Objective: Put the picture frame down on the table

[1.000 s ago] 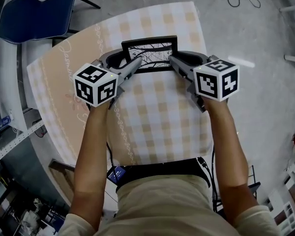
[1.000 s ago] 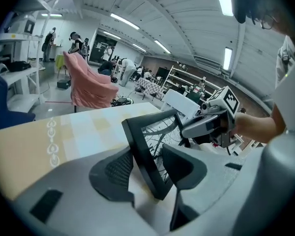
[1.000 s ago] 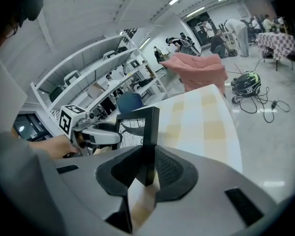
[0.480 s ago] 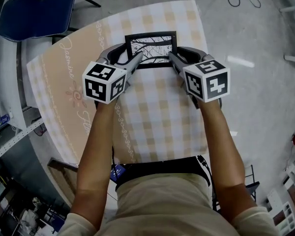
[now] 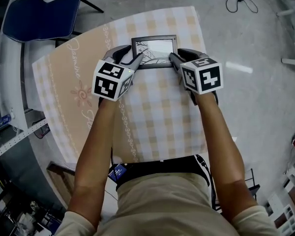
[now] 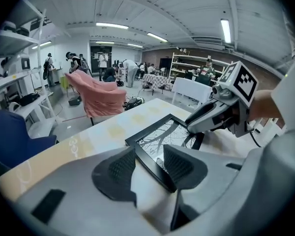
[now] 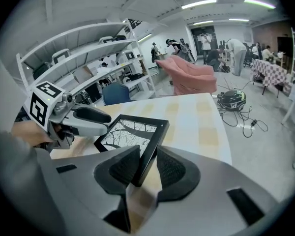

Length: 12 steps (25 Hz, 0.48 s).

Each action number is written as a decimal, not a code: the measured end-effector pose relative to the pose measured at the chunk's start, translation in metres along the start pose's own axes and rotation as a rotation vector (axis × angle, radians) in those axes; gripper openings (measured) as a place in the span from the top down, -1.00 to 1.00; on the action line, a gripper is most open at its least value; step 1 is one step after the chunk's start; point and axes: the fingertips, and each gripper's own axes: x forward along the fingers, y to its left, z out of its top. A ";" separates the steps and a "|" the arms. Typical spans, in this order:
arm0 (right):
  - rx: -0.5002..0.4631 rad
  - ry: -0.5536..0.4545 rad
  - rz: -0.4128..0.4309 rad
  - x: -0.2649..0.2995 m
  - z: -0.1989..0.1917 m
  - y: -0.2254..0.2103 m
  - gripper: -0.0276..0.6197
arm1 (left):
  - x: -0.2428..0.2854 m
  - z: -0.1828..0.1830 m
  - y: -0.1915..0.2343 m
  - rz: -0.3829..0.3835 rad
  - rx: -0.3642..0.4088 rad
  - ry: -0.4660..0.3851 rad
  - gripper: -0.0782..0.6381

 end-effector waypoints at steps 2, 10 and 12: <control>0.013 0.001 -0.003 -0.001 0.001 0.000 0.58 | -0.007 0.005 -0.001 -0.012 -0.002 -0.013 0.27; 0.013 -0.041 -0.025 -0.026 0.019 0.015 0.63 | -0.047 0.028 -0.010 -0.050 -0.008 -0.091 0.48; 0.004 -0.059 -0.032 -0.037 0.026 0.021 0.65 | -0.062 0.037 -0.011 -0.053 -0.004 -0.120 0.63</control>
